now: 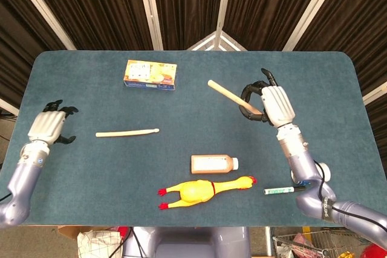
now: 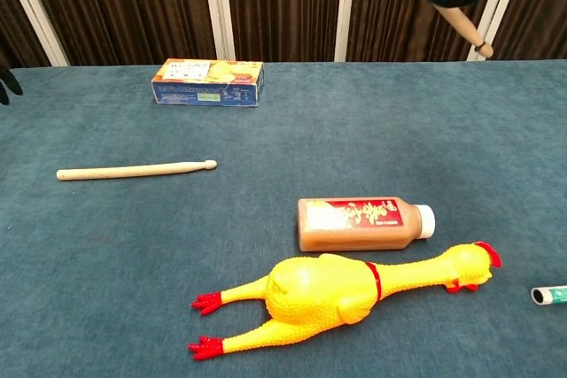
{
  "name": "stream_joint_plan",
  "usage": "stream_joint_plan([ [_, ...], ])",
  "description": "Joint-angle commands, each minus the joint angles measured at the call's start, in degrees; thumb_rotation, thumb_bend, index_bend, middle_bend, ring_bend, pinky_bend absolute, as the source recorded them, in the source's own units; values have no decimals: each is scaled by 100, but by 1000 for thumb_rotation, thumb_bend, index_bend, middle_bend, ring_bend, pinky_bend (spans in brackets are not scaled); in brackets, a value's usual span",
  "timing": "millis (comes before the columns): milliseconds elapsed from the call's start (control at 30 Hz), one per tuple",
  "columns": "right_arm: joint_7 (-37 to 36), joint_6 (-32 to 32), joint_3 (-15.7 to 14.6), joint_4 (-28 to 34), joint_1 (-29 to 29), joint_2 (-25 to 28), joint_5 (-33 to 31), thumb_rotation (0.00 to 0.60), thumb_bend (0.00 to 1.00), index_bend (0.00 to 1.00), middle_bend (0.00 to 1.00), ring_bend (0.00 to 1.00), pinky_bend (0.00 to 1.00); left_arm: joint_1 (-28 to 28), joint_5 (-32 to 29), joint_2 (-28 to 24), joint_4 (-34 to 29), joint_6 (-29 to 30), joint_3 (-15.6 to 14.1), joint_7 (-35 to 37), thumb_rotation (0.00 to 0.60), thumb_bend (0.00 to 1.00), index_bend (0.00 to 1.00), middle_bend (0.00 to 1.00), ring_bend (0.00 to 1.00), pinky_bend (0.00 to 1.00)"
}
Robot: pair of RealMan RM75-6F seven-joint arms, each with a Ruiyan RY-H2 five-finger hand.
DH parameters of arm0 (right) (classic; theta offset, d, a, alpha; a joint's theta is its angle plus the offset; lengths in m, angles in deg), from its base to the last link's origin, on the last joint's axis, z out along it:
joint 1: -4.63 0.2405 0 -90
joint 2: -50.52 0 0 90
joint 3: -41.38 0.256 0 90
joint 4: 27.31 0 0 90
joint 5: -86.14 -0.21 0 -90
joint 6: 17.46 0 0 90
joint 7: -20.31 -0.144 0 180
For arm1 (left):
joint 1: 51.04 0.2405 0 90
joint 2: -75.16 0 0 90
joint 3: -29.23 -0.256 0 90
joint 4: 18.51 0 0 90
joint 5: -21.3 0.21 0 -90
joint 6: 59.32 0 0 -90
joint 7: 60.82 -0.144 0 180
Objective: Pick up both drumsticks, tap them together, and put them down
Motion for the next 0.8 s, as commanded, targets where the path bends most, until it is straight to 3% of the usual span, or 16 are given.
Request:
stream_joint_plan([
  [33, -43, -29, 36, 35, -3, 65, -22, 600, 421, 654, 612, 390, 50, -371, -534, 504, 419, -163, -20, -292, 600, 352, 285, 308, 0, 0],
  [200, -49, -70, 81, 105, -7, 197, -42, 600, 421, 654, 612, 389, 50, -656, -850, 1121, 941, -238, -74, -349, 600, 362, 332, 335, 0, 0],
  [433, -44, -71, 110, 167, -38, 315, -178, 600, 421, 654, 612, 389, 51, -848, -734, 1774, 1429, -55, -78, -200, 600, 386, 407, 388, 0, 0],
  [800, -14, -128, 66, 123, -76, 372, -221, 600, 427, 654, 612, 390, 61, -913, -440, 2136, 1508, 291, -80, -61, 600, 412, 459, 434, 0, 0],
])
